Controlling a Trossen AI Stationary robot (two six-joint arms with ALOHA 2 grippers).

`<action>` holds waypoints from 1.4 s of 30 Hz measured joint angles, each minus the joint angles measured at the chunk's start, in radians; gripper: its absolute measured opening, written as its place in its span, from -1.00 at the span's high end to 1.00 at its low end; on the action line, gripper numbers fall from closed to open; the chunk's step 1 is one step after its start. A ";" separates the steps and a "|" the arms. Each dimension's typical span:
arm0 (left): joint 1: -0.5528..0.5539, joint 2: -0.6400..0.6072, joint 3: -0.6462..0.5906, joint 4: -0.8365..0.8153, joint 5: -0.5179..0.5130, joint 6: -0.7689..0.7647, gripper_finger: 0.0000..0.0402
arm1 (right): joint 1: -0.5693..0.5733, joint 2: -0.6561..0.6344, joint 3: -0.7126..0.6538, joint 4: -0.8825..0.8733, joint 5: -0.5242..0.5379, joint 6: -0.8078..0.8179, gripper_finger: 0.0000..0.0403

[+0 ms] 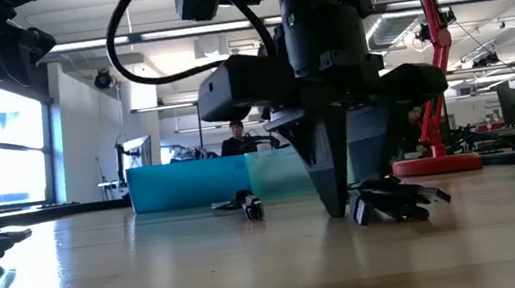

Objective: Pick & Place USB Port
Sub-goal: Put the black USB cable into the blue bin

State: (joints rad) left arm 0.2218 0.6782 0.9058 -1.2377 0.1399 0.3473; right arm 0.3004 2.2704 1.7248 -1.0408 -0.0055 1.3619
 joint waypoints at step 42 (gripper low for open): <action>0.000 0.196 0.000 0.956 0.533 -0.117 0.30 | -0.132 -0.172 0.612 0.063 0.283 -1.023 0.86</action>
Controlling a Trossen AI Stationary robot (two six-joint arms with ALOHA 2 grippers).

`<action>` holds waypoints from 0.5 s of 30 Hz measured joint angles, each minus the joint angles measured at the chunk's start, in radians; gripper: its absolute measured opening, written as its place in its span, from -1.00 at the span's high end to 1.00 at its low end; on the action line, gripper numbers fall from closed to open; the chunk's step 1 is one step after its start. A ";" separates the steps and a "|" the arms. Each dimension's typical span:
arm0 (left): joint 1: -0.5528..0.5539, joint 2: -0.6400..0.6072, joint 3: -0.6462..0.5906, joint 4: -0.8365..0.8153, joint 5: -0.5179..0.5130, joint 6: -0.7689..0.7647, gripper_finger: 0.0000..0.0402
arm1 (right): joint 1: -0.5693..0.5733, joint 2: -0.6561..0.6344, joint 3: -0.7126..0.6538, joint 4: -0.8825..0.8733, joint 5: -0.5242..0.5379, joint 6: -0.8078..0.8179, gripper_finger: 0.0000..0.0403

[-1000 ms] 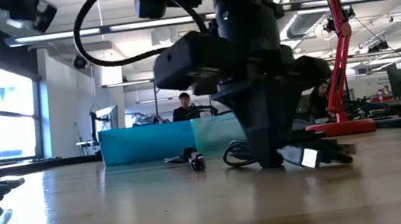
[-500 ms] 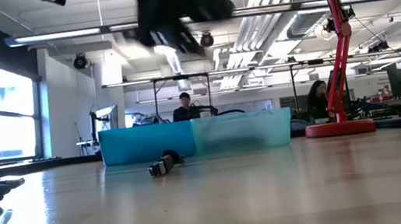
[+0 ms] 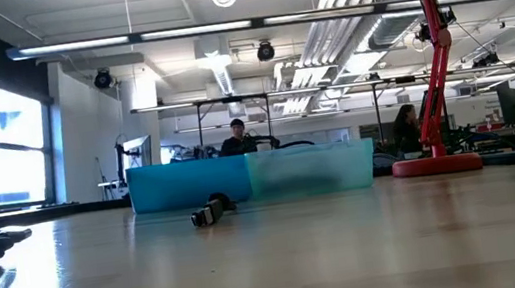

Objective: Pick & Place USB Port
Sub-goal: Put the black USB cable into the blue bin

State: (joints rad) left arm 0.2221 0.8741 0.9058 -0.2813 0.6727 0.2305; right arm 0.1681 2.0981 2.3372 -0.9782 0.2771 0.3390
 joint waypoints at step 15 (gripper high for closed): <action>0.000 0.108 0.000 0.125 -0.004 -0.003 0.30 | -0.054 -0.005 -0.005 -0.064 -0.088 -0.104 0.86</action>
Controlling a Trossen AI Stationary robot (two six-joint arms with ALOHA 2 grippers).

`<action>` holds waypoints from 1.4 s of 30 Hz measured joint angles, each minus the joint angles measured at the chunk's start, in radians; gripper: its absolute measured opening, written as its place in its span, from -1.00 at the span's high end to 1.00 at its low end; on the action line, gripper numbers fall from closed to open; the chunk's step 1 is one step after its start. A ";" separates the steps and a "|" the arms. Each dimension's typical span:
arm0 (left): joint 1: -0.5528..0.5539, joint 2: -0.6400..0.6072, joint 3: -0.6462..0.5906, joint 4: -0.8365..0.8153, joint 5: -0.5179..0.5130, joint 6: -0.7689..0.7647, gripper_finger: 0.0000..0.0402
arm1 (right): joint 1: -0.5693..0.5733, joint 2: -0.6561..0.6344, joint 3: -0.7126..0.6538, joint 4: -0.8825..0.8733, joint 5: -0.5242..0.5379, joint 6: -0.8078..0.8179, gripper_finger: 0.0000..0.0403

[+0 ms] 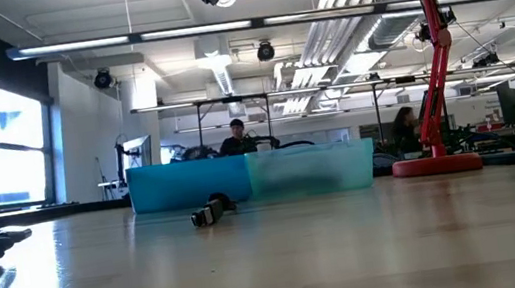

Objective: Pick & Place USB Port
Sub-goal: Put the black USB cable into the blue bin

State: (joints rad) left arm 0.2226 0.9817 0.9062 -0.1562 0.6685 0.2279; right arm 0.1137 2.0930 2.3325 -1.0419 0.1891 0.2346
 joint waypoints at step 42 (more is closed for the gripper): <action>-0.001 0.018 0.000 -0.033 -0.207 0.029 0.97 | -0.015 0.000 0.001 -0.045 -0.038 -0.031 0.67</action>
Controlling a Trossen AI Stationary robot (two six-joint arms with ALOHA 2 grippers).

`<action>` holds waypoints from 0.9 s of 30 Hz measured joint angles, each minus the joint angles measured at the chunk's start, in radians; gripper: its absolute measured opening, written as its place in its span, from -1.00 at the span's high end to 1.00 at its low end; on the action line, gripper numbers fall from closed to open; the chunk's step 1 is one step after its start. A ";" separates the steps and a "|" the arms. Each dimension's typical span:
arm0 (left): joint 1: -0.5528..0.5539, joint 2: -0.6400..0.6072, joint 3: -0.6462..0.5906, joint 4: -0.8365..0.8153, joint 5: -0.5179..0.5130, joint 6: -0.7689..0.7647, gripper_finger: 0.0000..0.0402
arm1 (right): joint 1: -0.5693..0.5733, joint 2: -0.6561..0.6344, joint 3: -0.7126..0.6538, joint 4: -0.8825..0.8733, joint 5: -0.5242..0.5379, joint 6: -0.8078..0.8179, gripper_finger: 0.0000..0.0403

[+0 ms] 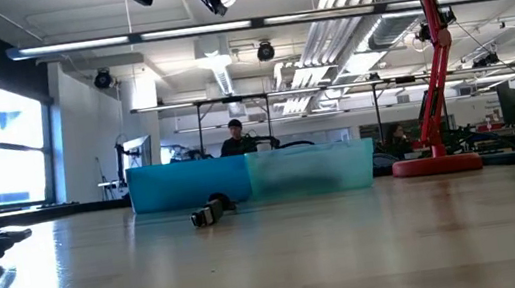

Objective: Pick & Place USB Port
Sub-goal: Put the black USB cable into the blue bin

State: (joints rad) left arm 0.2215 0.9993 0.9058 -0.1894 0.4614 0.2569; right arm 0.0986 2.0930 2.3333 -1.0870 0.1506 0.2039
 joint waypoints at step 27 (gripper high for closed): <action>0.128 0.108 0.031 -0.433 -0.622 0.314 1.00 | -0.015 -0.021 0.002 -0.338 0.491 0.131 -0.23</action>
State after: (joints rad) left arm 0.3497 1.1077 0.9367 -0.6224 -0.1601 0.5713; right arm 0.0832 2.0716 2.3356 -1.4254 0.6419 0.3347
